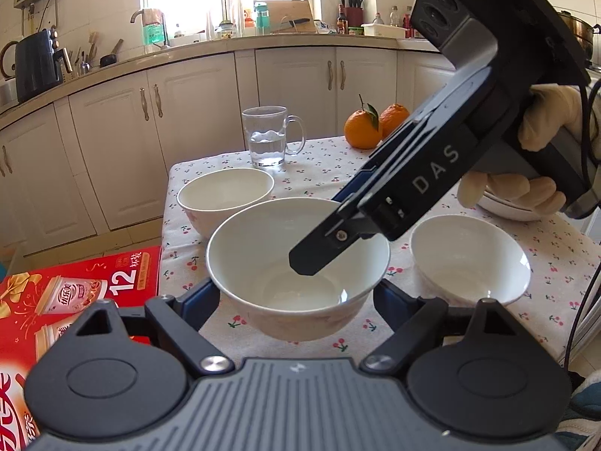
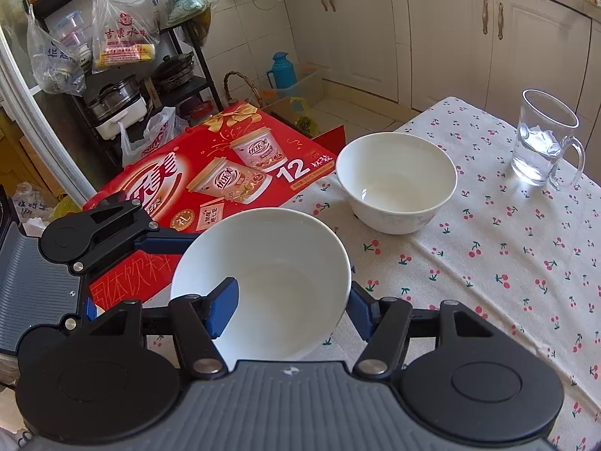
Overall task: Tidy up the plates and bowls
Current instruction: 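Lift the second bowl with the right gripper toward the first bowl, then lower the held bowl into the first white bowl with the right gripper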
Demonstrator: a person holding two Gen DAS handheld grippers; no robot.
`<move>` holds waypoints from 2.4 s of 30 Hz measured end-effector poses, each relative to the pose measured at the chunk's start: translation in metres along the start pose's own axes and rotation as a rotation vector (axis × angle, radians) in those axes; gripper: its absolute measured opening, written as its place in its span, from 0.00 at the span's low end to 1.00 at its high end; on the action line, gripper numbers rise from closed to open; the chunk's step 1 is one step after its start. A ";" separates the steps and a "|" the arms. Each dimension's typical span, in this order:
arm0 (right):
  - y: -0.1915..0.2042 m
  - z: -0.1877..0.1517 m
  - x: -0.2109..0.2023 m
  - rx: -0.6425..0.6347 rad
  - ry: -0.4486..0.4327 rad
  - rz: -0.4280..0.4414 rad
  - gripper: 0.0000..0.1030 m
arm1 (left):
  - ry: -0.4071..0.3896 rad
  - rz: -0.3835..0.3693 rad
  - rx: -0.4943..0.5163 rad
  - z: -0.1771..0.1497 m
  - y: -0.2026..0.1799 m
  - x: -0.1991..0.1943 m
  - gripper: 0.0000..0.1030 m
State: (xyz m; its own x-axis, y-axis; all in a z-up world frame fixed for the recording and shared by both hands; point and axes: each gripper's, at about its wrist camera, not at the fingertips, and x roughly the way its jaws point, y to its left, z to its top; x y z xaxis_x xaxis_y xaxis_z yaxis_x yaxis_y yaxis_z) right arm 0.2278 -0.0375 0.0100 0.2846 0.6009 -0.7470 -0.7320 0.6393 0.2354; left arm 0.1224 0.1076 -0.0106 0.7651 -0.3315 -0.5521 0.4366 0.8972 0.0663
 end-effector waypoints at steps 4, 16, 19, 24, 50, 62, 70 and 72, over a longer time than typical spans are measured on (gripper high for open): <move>0.009 -0.010 -0.017 -0.010 -0.006 0.005 0.66 | -0.001 -0.014 -0.009 0.000 -0.011 -0.014 0.86; 0.026 -0.042 -0.053 -0.010 -0.037 0.019 0.66 | 0.003 -0.032 0.017 0.002 -0.044 -0.040 0.86; 0.026 -0.051 -0.064 -0.003 -0.052 0.014 0.66 | -0.002 -0.047 0.027 0.004 -0.052 -0.044 0.86; 0.021 -0.065 -0.082 0.012 -0.070 -0.010 0.66 | -0.010 -0.077 0.054 0.009 -0.068 -0.042 0.86; -0.025 -0.101 -0.102 0.136 -0.084 -0.117 0.66 | 0.057 -0.190 0.121 0.022 -0.099 0.013 0.86; -0.033 -0.106 -0.094 0.155 -0.063 -0.117 0.66 | 0.081 -0.206 0.109 0.020 -0.100 0.023 0.86; -0.034 -0.106 -0.092 0.145 -0.059 -0.127 0.66 | 0.081 -0.218 0.095 0.020 -0.097 0.024 0.87; -0.033 -0.106 -0.091 0.142 -0.060 -0.131 0.66 | 0.083 -0.225 0.085 0.019 -0.096 0.025 0.87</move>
State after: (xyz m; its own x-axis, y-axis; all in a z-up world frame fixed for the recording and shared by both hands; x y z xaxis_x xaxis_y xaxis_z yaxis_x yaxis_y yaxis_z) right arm 0.1605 -0.1647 0.0045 0.4109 0.5329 -0.7397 -0.5930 0.7725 0.2271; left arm 0.1090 0.0081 -0.0150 0.6041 -0.4921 -0.6268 0.6326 0.7745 0.0017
